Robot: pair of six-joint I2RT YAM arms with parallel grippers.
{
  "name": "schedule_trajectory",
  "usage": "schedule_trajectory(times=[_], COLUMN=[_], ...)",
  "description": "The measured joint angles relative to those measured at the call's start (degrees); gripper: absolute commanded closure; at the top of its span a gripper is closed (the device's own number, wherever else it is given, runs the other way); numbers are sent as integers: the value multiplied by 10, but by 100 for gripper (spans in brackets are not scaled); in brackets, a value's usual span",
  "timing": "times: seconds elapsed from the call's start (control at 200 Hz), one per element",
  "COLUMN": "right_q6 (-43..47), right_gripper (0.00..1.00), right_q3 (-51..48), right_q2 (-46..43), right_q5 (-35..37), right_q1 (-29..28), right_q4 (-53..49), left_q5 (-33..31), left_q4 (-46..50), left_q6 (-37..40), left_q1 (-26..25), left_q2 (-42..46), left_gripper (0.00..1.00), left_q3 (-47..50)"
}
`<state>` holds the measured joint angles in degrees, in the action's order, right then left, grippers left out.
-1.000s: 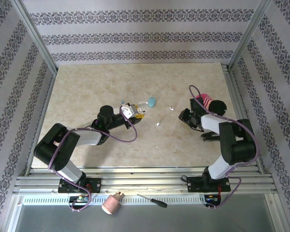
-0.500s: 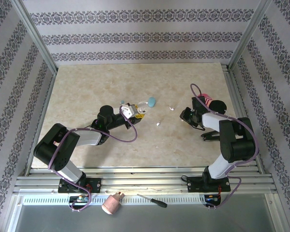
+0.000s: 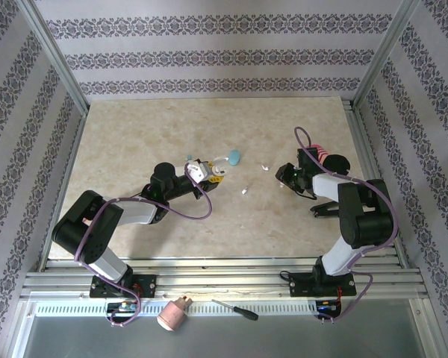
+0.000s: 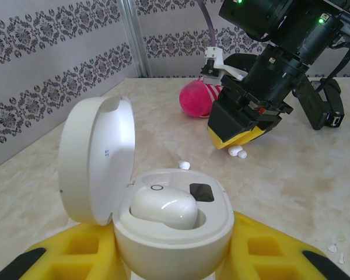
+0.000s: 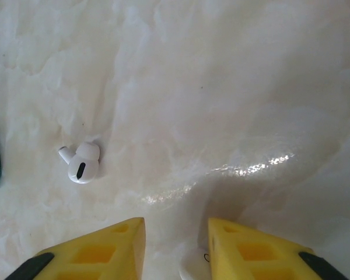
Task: Insert the wireless bluetooth earbuds into the charging case
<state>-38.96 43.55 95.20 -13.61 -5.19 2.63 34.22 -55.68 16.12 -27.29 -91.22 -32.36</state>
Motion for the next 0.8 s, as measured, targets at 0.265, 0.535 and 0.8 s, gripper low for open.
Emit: schedule_trajectory(times=[0.265, 0.535, 0.8], right_q6=[27, 49, 61], right_gripper=[62, 65, 69], right_q3=[0, 0, 0], right_q2=[0, 0, 0], right_q5=[-11, -37, -64], right_q1=[6, 6, 6], right_q4=[-17, -24, -34], left_q5=[0, 0, 0], left_q4=[0, 0, 0], left_q6=[0, 0, 0], left_q1=[0, 0, 0], left_q2=[0, 0, 0], left_gripper=[77, 77, 77], left_q3=[0, 0, 0])
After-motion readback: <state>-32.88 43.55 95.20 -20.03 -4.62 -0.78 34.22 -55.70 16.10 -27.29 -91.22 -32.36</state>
